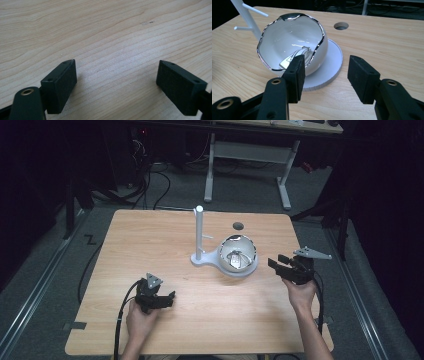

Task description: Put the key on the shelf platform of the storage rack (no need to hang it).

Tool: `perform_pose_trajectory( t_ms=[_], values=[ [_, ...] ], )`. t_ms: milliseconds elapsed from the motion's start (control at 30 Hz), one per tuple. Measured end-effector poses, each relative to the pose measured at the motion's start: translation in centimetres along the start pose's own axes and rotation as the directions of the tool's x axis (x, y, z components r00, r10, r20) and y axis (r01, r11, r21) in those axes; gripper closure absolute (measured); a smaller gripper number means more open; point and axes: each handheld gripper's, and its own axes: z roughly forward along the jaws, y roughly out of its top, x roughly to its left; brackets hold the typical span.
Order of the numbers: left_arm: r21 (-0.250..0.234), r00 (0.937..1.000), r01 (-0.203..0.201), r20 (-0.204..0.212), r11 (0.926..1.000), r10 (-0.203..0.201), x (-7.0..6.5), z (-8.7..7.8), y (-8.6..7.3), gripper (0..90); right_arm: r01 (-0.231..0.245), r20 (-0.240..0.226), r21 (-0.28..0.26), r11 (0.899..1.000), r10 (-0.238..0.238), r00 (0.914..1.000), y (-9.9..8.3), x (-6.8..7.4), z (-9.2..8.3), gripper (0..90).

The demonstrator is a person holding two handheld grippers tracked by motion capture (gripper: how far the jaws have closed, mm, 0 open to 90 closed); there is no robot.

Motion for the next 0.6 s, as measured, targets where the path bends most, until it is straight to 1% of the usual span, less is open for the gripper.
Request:
perform_pose_trajectory(
  t_ms=[167, 267, 333, 433, 600],
  values=[
    [0.000, 1.0000, 0.000, 0.000, 1.0000, 0.000, 0.0, 0.0, 0.0, 17.0, -0.005, -0.002, -0.007, 1.000, 0.005, 1.0000, 0.0, -0.1, -0.8, 48.7],
    [0.000, 1.0000, 0.000, 0.000, 1.0000, 0.000, 0.0, 0.0, 0.0, 17.0, -0.002, -0.010, -0.009, 1.000, 0.002, 0.9999, -0.1, 0.0, -1.1, 48.7],
    [0.000, 1.0000, 0.000, 0.000, 1.0000, 0.000, 0.0, 0.0, 0.0, 17.0, -0.011, -0.021, -0.003, 1.000, 0.011, 0.9997, -0.2, -0.1, -1.3, 48.7],
    [0.000, 1.0000, 0.000, 0.000, 1.0000, 0.000, 0.0, 0.0, 0.0, 17.0, -0.021, -0.018, 0.004, 1.000, 0.021, 0.9996, -0.6, -0.2, -1.6, 48.7],
    [0.000, 1.0000, 0.000, 0.000, 1.0000, 0.000, 0.0, 0.0, 0.0, 17.0, -0.023, -0.012, 0.008, 1.000, 0.023, 0.9997, -1.2, -0.4, -2.3, 48.6]
  ],
)
